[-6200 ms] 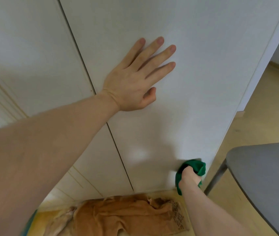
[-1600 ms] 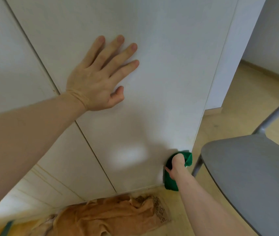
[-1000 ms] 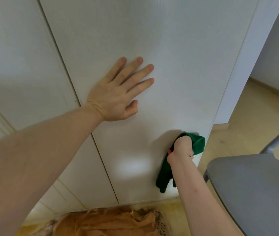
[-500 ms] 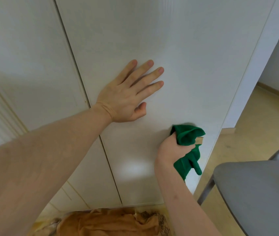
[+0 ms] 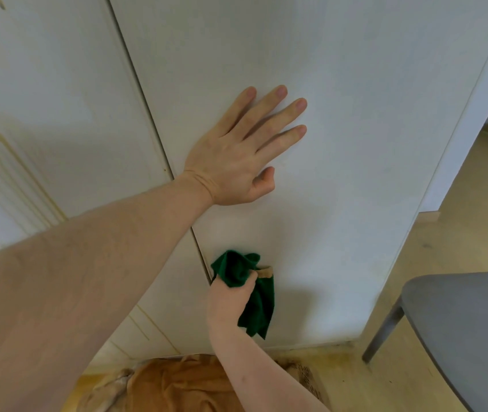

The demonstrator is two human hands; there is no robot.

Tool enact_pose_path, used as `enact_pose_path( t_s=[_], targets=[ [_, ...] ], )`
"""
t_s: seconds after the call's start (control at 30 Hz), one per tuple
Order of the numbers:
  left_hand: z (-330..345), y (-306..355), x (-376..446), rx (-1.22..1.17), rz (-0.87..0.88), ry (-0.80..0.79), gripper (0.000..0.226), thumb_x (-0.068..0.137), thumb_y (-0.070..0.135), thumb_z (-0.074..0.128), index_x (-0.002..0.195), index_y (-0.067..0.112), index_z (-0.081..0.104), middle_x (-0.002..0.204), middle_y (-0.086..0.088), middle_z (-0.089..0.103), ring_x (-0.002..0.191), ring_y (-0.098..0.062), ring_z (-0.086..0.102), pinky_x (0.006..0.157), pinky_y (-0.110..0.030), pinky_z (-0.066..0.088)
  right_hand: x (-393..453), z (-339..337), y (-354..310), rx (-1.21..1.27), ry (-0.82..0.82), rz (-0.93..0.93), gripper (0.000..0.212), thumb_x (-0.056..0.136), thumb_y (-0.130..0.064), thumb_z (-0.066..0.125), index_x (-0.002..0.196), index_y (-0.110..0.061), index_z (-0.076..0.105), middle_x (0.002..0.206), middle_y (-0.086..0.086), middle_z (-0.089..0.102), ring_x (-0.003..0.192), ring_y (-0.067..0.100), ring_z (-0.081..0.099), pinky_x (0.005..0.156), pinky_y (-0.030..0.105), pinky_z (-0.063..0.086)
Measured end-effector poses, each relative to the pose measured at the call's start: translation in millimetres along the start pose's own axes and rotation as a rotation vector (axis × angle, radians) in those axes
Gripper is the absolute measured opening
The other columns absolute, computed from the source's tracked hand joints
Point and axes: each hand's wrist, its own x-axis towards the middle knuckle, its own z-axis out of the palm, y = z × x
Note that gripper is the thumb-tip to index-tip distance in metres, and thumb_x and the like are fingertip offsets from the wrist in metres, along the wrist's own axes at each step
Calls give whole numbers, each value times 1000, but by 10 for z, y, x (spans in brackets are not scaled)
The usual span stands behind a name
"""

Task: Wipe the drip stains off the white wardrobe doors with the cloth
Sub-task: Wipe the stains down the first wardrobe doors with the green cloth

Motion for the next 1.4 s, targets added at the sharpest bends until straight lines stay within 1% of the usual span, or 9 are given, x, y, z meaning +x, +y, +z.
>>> enact_pose_path(
  t_s=[0.07,0.23,0.47,0.73,0.97,1.07,1.13,1.2,1.4],
  targets=[
    [-1,2,-2,-1,-1,-5,66,85,28,52,148,11,49,158,-13,39,147,-41,33,121,-58,23,95,-11,215,-97,-2,-16,23,98,-8,60,118,-17,52,115,5,57,112,22,54,114,42,39],
    [-2,6,-2,-2,1,-19,66,86,29,52,149,11,49,158,-13,38,147,-41,33,122,-58,22,297,-281,486,-203,-52,150,49,96,-1,59,143,-8,47,138,13,54,134,33,47,123,50,28],
    [7,2,-13,-27,4,-16,64,87,29,51,148,11,50,159,-13,38,147,-40,33,120,-58,24,698,-982,215,-179,128,304,63,91,6,49,151,-8,36,139,19,54,124,40,53,110,54,46],
    [-76,-2,-17,-100,-2,-81,67,86,32,56,150,13,47,163,-10,31,151,-36,25,121,-57,23,830,-1254,-778,-12,295,143,37,86,8,47,119,-9,48,114,18,61,105,39,60,86,44,51],
    [-567,-116,36,-211,25,-467,83,86,42,46,161,20,18,170,-3,-5,155,-24,-15,126,-46,-4,515,-1193,-1963,82,226,-64,32,88,3,53,115,-13,46,110,15,63,106,36,63,95,50,55],
    [-847,-192,106,-237,29,-538,85,81,38,52,160,19,24,169,-8,9,156,-27,1,124,-42,-6,295,-1124,-2481,92,139,-148,35,89,-6,63,122,-12,52,106,7,63,106,31,62,100,52,54],
    [-1090,-310,173,-264,38,-544,84,74,34,60,153,17,39,163,-10,29,152,-31,23,125,-43,1,89,-1083,-2782,79,67,-201,34,90,-9,67,121,-15,53,105,2,63,107,29,61,102,52,52],
    [-1328,-479,233,-273,25,-514,78,73,33,60,148,18,46,160,-10,35,151,-32,27,127,-45,5,-110,-1041,-3039,40,6,-259,37,90,-10,68,124,-14,55,107,3,64,107,28,62,103,54,52],
    [-2088,-1054,374,-269,-67,-385,59,91,33,46,148,22,40,166,-2,18,156,-22,0,119,-32,-18,-689,-871,-3723,-61,-100,-405,20,91,-6,65,110,-9,61,93,8,66,85,25,63,97,57,56]
  ],
)
